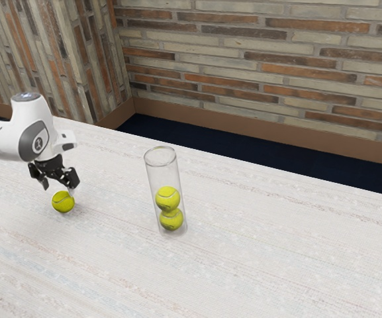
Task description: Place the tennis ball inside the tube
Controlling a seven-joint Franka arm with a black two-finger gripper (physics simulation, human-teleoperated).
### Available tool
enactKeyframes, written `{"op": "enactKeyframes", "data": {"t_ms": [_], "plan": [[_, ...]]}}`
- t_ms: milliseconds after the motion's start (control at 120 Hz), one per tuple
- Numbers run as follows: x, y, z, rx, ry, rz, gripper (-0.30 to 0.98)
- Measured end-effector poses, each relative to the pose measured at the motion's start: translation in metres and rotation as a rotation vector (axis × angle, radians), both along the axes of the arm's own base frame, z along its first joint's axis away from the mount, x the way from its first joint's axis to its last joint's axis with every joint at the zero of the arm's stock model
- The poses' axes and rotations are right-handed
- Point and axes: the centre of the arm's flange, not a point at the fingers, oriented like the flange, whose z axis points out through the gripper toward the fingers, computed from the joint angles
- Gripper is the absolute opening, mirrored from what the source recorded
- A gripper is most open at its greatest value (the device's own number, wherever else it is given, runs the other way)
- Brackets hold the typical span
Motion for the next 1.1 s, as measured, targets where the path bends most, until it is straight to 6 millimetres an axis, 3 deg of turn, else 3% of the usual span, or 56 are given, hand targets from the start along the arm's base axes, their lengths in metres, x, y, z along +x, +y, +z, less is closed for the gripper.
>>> {"op": "enactKeyframes", "data": {"t_ms": [208,592,808,1100], "plan": [[0.007,0.01,-0.012,-0.009,0.03,-0.033,0.69],[0.007,0.005,-0.041,-0.034,0.086,-0.093,0.69],[0.012,0.007,-0.045,-0.034,0.086,-0.111,0.68],[0.012,0.007,-0.045,-0.043,0.084,-0.118,0.46]]}}
